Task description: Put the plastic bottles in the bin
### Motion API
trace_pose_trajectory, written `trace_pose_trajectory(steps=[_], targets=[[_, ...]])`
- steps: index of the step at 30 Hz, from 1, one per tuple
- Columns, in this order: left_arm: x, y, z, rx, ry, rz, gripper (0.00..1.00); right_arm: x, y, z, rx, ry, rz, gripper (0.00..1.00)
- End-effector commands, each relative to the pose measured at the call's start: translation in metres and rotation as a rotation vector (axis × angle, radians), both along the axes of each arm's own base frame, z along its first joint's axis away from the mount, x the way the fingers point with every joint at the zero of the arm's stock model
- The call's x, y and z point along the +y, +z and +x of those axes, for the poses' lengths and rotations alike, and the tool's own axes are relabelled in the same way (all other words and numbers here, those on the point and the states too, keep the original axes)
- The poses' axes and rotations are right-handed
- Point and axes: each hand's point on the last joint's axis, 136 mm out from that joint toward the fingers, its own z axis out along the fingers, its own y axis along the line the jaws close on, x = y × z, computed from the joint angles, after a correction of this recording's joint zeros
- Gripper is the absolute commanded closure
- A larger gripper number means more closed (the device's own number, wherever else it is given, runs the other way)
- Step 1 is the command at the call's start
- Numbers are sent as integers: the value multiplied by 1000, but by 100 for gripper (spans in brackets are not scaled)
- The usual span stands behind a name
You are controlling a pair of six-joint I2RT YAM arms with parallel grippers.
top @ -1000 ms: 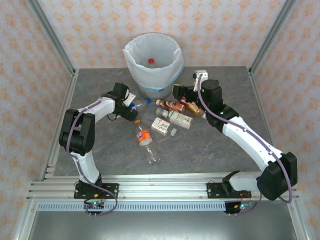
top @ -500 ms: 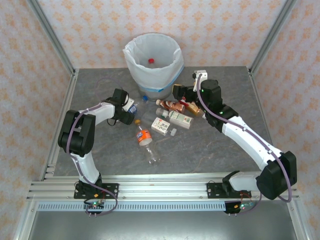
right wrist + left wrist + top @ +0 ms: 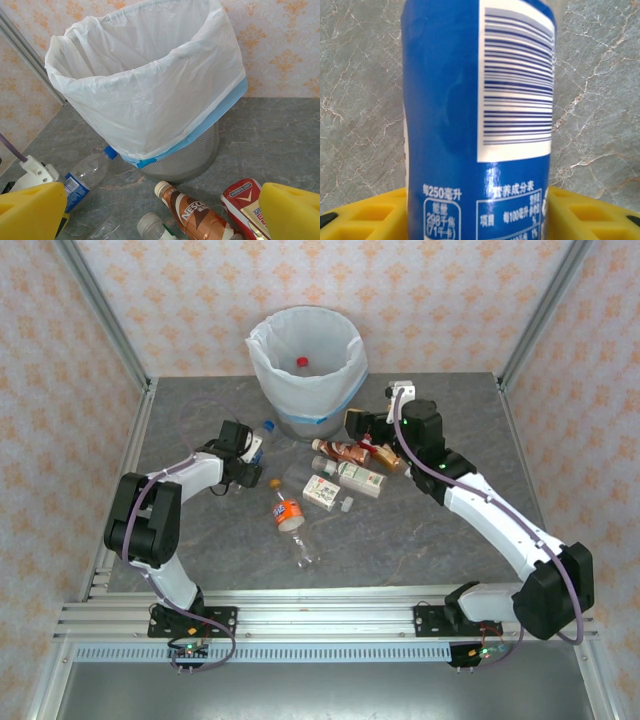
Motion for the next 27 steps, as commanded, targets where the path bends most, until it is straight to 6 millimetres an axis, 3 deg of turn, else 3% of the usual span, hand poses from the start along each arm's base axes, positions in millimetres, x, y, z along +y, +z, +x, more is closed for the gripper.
trace_pose_trajectory(steps=[1,9,17,27], targets=[[5,7,1,-23,47,-9,47,-5,18,-5,-61,-13,32,1],[-1,29,-1,-105,129,-123,50,-12,8,-10,-53,-40,51,1],[10,40,-9,-146,191,-153,50,-22,-2,-8,-1,-126,117,1],[4,102,4,-258,258,-316,49,-40,-3,-5,38,-238,126,1]])
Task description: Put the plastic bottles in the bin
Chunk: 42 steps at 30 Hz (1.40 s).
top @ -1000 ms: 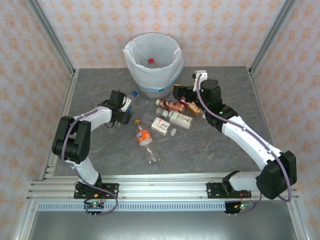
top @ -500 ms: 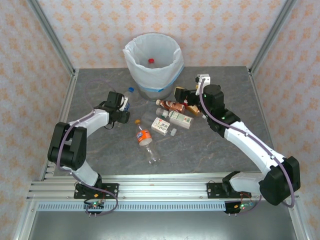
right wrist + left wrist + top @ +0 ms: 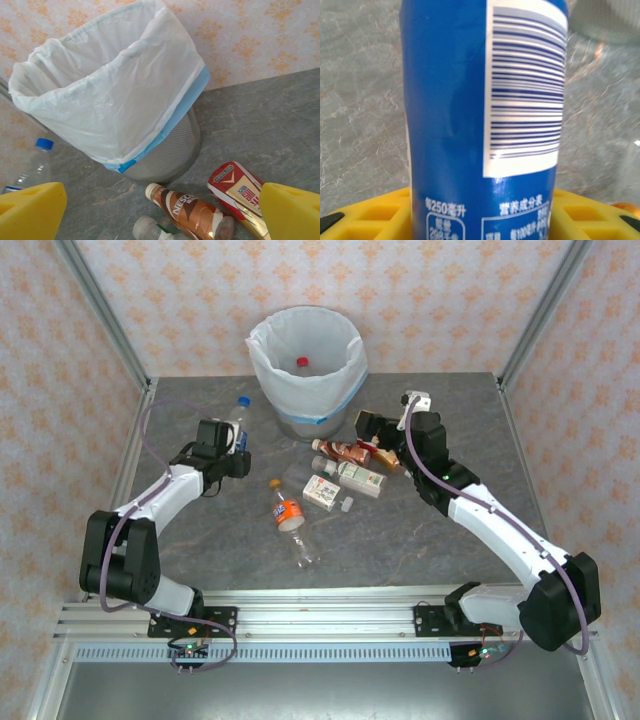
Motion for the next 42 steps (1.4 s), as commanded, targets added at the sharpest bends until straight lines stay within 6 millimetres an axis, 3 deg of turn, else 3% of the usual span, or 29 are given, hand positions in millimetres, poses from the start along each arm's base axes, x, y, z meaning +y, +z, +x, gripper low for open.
trace_pose_trajectory(steps=[1,10,17,24,35,42], targets=[[-6,37,12,-78,38,-92,49,-13,11,-1,-4,-71,8,1],[16,82,17,-149,248,-128,49,-23,5,-4,23,-104,-67,1],[-3,135,21,-236,218,-240,49,-26,-1,-5,34,-111,-83,1],[1,199,27,-386,324,-267,50,-26,-7,-5,41,-112,-78,1],[-62,276,64,-576,185,-310,50,-29,0,-13,32,-120,-34,1],[-89,299,96,-633,119,-351,50,-36,-1,-20,33,-141,-29,1]])
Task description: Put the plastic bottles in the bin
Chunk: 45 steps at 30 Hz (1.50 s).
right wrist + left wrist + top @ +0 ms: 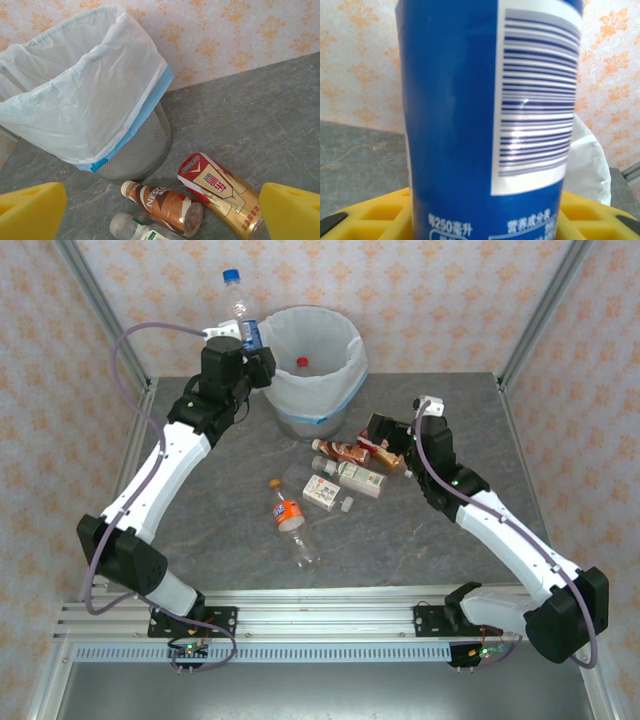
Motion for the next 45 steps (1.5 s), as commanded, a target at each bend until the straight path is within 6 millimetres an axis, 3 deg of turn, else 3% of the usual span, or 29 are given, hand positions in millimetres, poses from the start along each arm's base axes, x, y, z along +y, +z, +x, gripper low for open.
trace_pose_trajectory(steps=[1,6,15,26,31,35,41,45], targets=[[-15,32,15,-101,-38,-17,50,-9,-1,-6,-1,-38,5,1],[-37,39,39,-143,-103,-17,50,-14,0,-11,-7,-51,13,1],[-49,30,81,-155,-94,53,49,-29,4,-22,-20,-94,-8,1],[-72,-30,122,-14,-150,111,47,-33,4,-25,-21,-104,-22,1],[-76,-49,133,24,-151,114,47,-33,3,-24,-18,-102,-23,1],[-75,-60,137,49,-135,114,41,-33,1,-25,-13,-101,-29,1],[-77,-63,136,66,-145,100,24,-33,-2,-26,-4,-99,-34,1],[-77,-62,135,66,-143,92,20,-33,-4,-25,-2,-100,-32,1]])
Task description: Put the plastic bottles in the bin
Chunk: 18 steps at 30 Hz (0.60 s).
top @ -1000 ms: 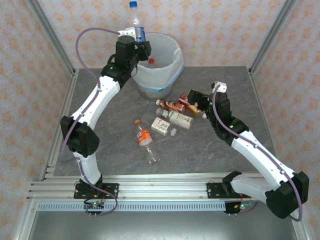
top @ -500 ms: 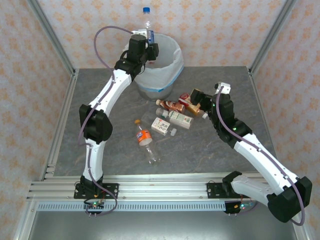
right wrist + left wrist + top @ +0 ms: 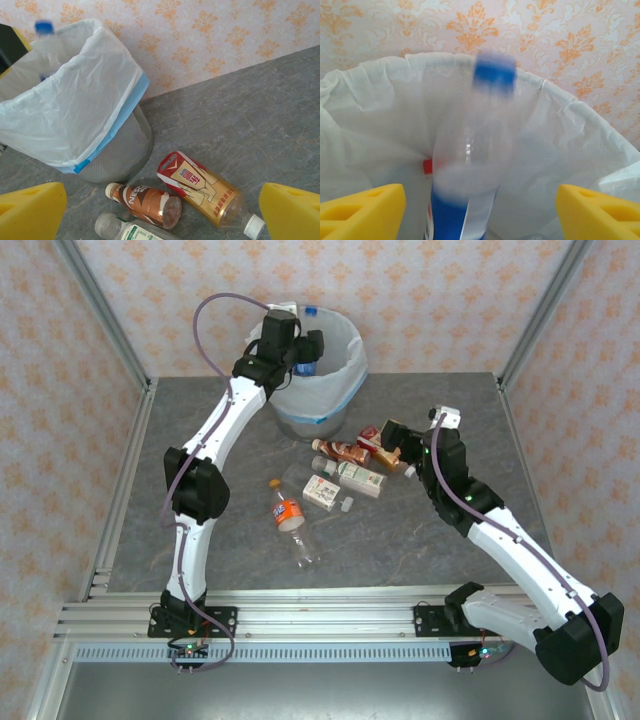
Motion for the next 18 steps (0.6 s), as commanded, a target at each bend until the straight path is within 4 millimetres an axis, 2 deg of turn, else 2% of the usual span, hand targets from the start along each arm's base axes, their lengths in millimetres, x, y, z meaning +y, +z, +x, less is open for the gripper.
trace_pose_trajectory(steps=[1,6,18], targets=[[-7,6,-2,-2,-17,-16,18,-5,-7,-2,13,-18,-25,1],[-13,14,-5,2,-50,-48,16,-5,-12,-2,23,-21,-27,1],[-21,28,-14,3,-91,-120,3,-6,-26,-3,48,-25,-46,1]])
